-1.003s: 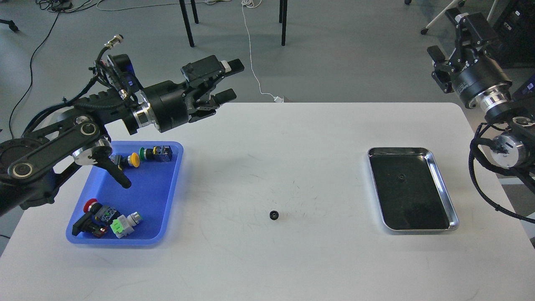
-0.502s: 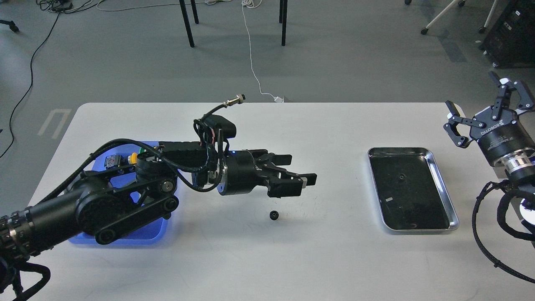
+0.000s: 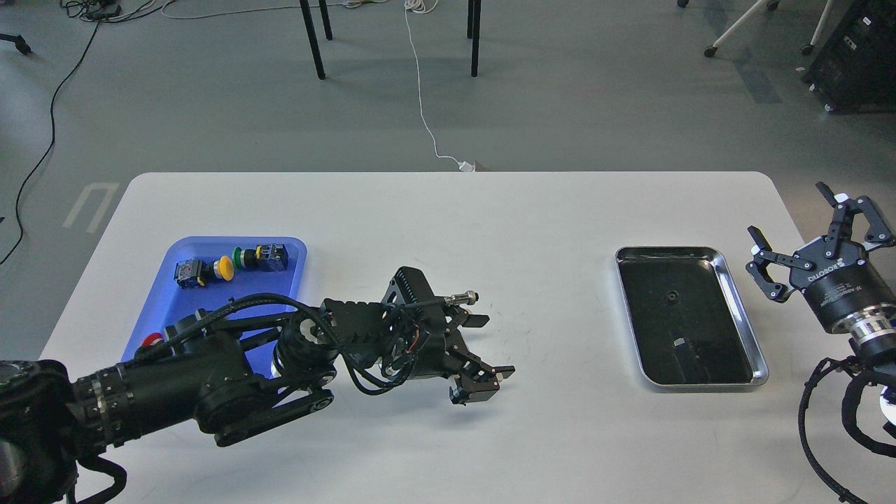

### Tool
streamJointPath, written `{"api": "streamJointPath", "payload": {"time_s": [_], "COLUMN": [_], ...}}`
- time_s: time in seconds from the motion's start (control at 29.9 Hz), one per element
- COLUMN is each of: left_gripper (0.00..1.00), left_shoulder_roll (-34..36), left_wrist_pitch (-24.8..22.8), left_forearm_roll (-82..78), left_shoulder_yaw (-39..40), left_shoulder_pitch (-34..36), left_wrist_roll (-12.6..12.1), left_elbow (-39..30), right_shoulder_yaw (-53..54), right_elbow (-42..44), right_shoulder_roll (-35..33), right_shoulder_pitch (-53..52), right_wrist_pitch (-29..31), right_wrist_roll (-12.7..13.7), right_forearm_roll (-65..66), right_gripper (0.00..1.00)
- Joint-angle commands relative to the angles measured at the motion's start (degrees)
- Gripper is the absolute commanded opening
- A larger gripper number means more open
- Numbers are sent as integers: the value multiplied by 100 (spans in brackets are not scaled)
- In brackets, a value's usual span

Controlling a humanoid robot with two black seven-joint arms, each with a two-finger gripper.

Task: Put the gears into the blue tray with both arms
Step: 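Reach the left gripper to the black gear and grasp it, then carry the gear into the blue tray and open the left gripper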

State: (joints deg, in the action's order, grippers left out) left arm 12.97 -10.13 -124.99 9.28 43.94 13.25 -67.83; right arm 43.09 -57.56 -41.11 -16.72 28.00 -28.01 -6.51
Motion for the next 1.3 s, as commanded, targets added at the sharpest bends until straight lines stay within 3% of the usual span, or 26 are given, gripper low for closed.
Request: {"api": "streamJointPath", "payload": {"time_s": [0.0, 0.23, 0.43, 0.64, 0.94, 1.14, 1.27], "left_gripper": [64, 44, 39, 24, 14, 14, 15], "left_shoulder_roll": [-14, 109, 223, 382, 662, 1724, 2726], "left_wrist_pitch": [3, 3, 11, 20, 336, 521, 556], "left_forearm_roll": [-1, -1, -1, -1, -1, -1, 1009], "left_shoulder_yaw": [-23, -40, -23, 12, 109, 995, 1146], "left_shoulder_pitch": [-61, -281, -342, -491, -500, -509, -509], "left_wrist_roll": [2, 11, 2, 28, 37, 98, 142], "left_elbow": [112, 199, 208, 208, 42, -723, -689], "right_shoulder_yaw": [41, 41, 50, 67, 138, 164, 155], "right_elbow": [-1, -10, -45, -45, -45, -45, -45], "right_shoulder_roll": [-2, 33, 33, 33, 24, -20, -20], "right_shoulder_pitch": [2, 11, 11, 11, 2, 2, 11], "right_wrist_pitch": [0, 0, 0, 0, 0, 0, 0], "right_wrist_roll": [1, 1, 1, 1, 1, 1, 1], "right_forearm_roll": [0, 0, 0, 0, 0, 0, 0], "right_gripper": [98, 98, 98, 98, 98, 98, 98]}}
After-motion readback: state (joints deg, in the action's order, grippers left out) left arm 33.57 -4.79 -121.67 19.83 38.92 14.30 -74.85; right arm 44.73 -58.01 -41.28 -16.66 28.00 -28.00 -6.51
